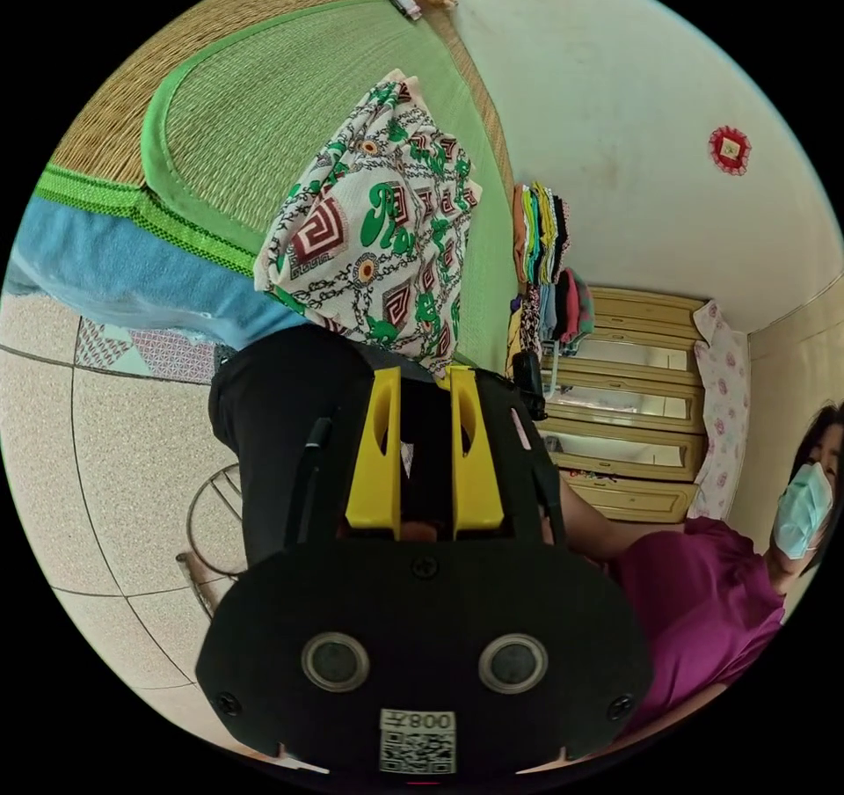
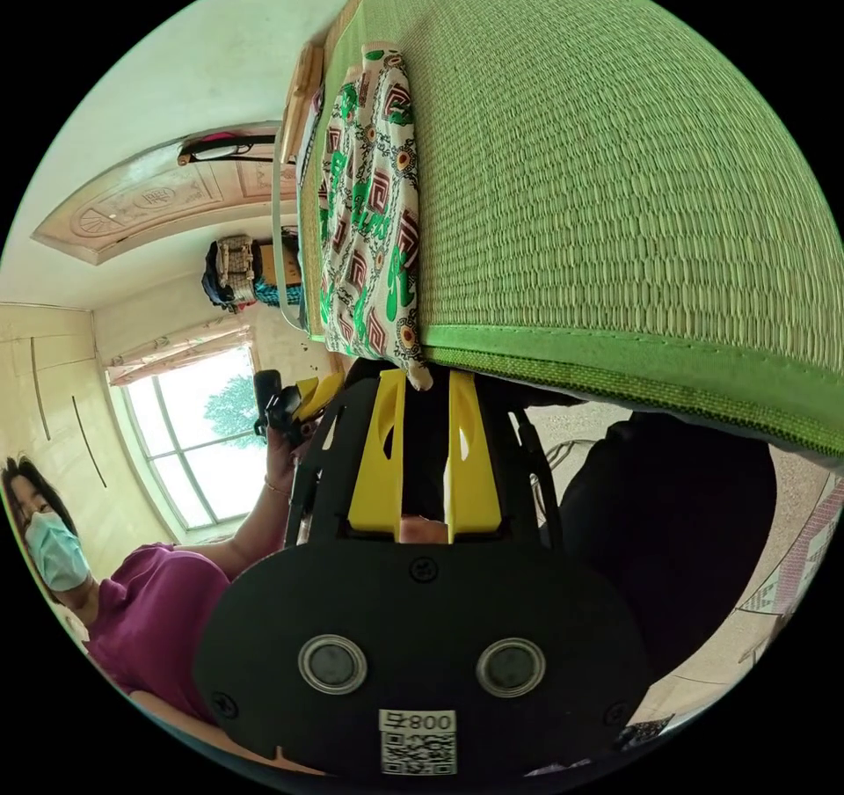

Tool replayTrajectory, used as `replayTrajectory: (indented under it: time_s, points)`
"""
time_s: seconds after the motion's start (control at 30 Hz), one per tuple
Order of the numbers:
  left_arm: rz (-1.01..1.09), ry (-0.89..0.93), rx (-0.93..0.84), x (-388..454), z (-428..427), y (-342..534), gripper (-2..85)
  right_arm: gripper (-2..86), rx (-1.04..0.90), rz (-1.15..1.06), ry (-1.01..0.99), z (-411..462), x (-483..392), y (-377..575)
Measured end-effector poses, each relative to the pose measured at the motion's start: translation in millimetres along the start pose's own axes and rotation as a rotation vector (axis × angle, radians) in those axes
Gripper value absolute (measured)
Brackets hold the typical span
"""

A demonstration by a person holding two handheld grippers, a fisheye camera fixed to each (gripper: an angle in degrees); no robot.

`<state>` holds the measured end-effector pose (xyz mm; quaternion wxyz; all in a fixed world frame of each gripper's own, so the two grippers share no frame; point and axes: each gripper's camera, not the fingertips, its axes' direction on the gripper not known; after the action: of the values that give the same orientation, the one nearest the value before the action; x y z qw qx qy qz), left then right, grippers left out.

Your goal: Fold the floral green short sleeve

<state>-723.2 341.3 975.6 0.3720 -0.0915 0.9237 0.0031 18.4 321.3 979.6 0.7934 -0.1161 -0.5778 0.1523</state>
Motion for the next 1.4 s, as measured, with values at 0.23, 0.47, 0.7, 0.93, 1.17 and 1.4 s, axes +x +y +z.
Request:
replayTrajectory:
  time_s: [0.23,0.47,0.7,0.93,1.17,1.4]
  points:
    - [0.01,0.027,-0.114,4,25,-15,9.0,2.2,-0.033,-0.042,-0.055,-18,-15,-2]
    - [-0.102,0.245,-0.099,-19,41,-30,9.0,0.5,-0.049,-0.081,-0.254,-55,-33,8]
    - [-0.129,0.291,-0.035,-29,30,-44,4.0,1.0,-0.07,-0.074,-0.284,-70,-44,10]
    - [-0.139,0.336,-0.021,-33,17,-50,1.0,5.5,-0.02,-0.045,-0.245,-80,-46,18]
    - [-0.143,0.34,-0.017,-33,10,-53,0.8,7.0,-0.005,-0.019,-0.335,-62,-52,19]
    - [-0.136,0.339,0.002,-32,-1,-50,1.2,1.3,0.009,-0.028,-0.345,-56,-70,21]
